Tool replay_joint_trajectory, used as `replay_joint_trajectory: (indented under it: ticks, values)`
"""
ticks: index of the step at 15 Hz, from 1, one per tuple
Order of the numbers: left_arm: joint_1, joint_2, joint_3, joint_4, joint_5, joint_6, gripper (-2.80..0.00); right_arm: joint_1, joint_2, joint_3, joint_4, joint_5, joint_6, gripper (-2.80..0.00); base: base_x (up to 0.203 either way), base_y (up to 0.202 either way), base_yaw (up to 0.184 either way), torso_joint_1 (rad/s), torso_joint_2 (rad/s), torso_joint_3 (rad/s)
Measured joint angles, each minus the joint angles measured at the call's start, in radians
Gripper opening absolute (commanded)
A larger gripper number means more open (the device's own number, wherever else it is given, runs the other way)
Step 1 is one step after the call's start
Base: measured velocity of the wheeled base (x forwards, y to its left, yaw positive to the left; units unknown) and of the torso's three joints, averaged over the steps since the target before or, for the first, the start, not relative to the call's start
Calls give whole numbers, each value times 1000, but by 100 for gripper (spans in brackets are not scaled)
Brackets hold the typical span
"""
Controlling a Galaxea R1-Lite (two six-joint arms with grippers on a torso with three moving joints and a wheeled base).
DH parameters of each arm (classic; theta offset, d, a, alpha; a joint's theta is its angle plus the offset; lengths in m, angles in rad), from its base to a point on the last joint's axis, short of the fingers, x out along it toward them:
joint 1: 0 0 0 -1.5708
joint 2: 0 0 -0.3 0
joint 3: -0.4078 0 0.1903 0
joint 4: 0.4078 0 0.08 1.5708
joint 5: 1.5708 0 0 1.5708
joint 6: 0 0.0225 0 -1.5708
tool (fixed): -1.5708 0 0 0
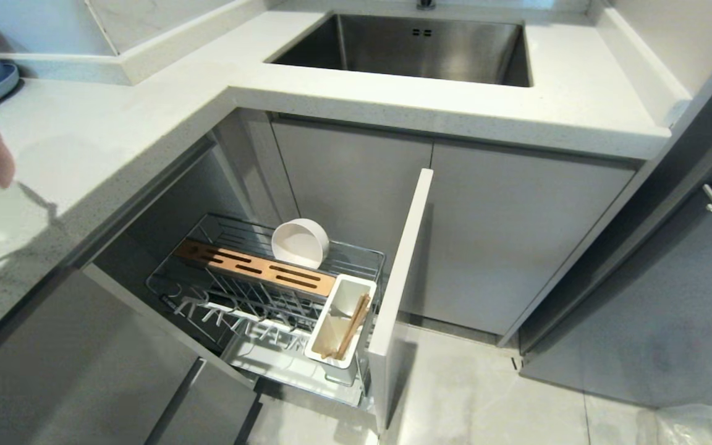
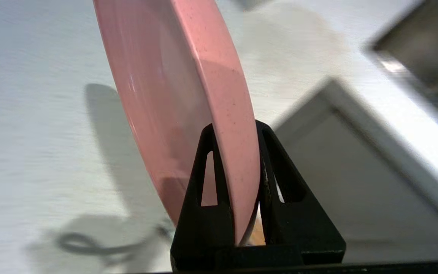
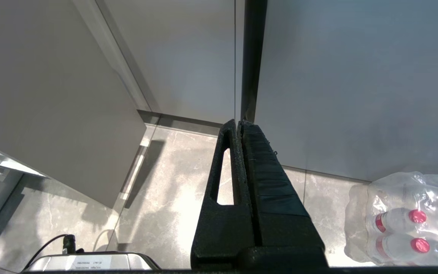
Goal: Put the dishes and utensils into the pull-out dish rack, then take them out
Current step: Take the plate out of the cupboard
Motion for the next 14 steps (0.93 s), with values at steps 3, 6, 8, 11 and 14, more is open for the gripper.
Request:
replay_joint_trajectory:
  ticks: [3,6,8,11,14]
  values:
    - [117,21,-7,184,-4,53,-280,0,0,0,0,0,0,-280,0,0,0,0,0,0]
    - [195,66,-11,272,-4,59,-280,0,0,0,0,0,0,-280,0,0,0,0,0,0]
    - [237,96,-13,295,-3,61,-280,0,0,0,0,0,0,-280,0,0,0,0,0,0]
    - [280,137,-21,298,-1,109,-280,0,0,0,0,0,0,-280,0,0,0,0,0,0]
    - [290,169,-36,289,-2,201,-280,0,0,0,0,0,0,-280,0,0,0,0,0,0]
